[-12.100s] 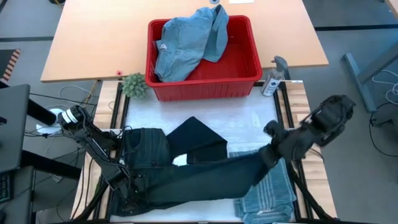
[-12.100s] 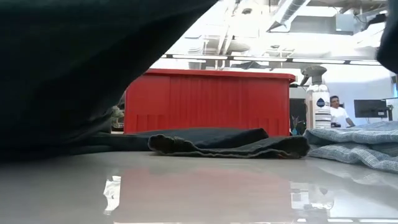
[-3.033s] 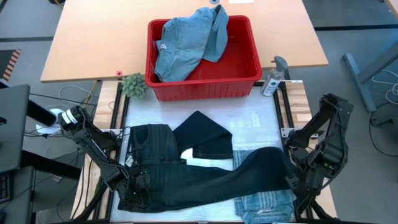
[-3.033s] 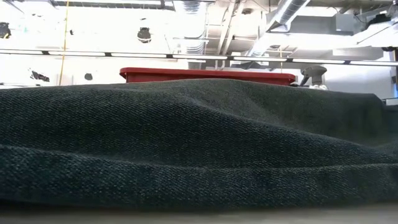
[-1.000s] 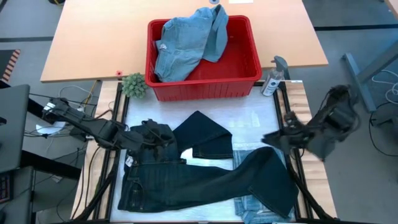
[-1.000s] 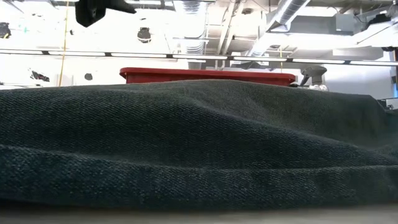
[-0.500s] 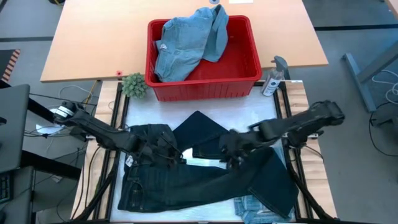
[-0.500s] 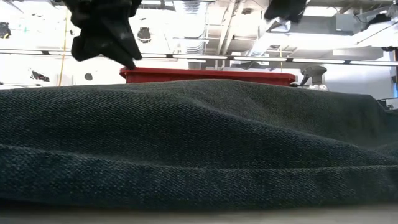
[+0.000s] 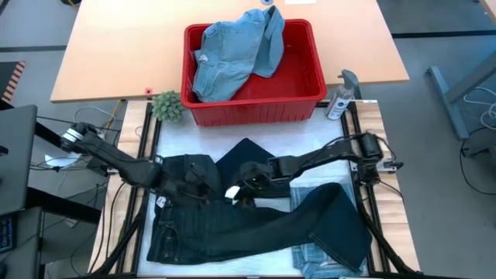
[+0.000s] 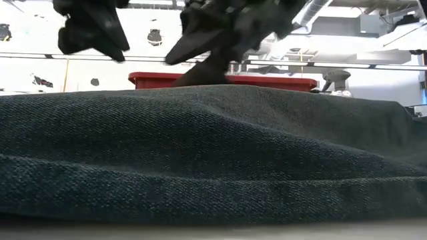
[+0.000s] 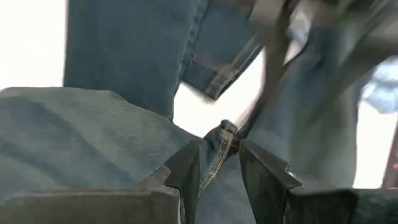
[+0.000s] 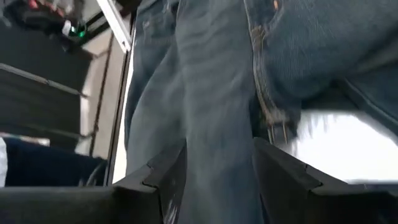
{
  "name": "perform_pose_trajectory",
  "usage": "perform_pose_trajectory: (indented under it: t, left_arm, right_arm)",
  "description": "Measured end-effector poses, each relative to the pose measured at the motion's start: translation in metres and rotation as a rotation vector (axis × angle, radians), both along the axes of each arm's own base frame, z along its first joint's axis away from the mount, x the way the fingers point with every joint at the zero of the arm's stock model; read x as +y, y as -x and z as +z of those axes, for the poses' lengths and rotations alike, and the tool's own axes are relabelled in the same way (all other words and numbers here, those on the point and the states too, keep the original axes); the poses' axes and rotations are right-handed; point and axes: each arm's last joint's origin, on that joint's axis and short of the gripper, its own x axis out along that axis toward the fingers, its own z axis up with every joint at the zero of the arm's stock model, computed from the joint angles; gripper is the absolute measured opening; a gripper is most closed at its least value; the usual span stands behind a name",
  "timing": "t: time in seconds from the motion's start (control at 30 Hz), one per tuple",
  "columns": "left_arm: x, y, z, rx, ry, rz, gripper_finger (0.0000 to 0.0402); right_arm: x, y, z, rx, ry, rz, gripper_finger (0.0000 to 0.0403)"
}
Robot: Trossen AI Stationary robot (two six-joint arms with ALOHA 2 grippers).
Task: Fold Laundry from Bin
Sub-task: Fold the blue denim pants
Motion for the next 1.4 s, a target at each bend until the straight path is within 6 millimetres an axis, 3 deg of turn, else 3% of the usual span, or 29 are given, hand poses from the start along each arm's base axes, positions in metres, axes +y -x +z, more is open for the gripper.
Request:
perform_pose_trajectory:
  t: [0.27,0.47,0.63,0.8,0.9,1.03,1.17,1.27,1.4]
  left_arm:
    - [0.003,0.034,0.024,-0.081,0.003,0.057,0.0102]
    - [-0.001,0.037,0.021,-0.052,0.013,0.048,0.0102]
    - [-0.007,0.042,0.019,-0.030,0.043,0.023,0.0102]
    - [-0.011,0.052,0.014,0.034,0.048,0.043,0.0102]
    - [-0.019,0.056,0.015,0.017,0.088,0.037,0.0102]
    - [-0.032,0.064,0.016,0.006,0.123,-0.004,0.0102]
    - [-0.037,0.070,0.016,-0.025,0.104,0.009,0.0102]
    - [-0.036,0.071,0.015,-0.030,0.100,0.034,0.0102]
    - [-0.038,0.070,0.014,-0.026,0.111,0.045,0.0102]
  right_arm:
    - [-0.002,-0.023,-0.051,-0.004,-0.061,-0.047,0.0205]
    - [-0.005,-0.035,-0.067,0.010,-0.120,-0.073,0.0202]
    - [-0.016,-0.037,-0.058,0.043,-0.191,-0.083,0.0196]
    - [-0.048,-0.041,-0.032,-0.014,-0.177,-0.230,0.0195]
    - [-0.059,-0.039,-0.031,0.065,-0.191,-0.264,0.0195]
    - [-0.057,-0.032,-0.038,0.195,0.007,-0.201,0.0195]
    - [-0.047,-0.032,-0.031,0.120,0.358,0.029,0.0195]
    - [-0.035,-0.034,-0.022,0.097,0.609,0.081,0.0195]
    - [-0.021,-0.035,-0.018,0.051,0.727,0.132,0.0195]
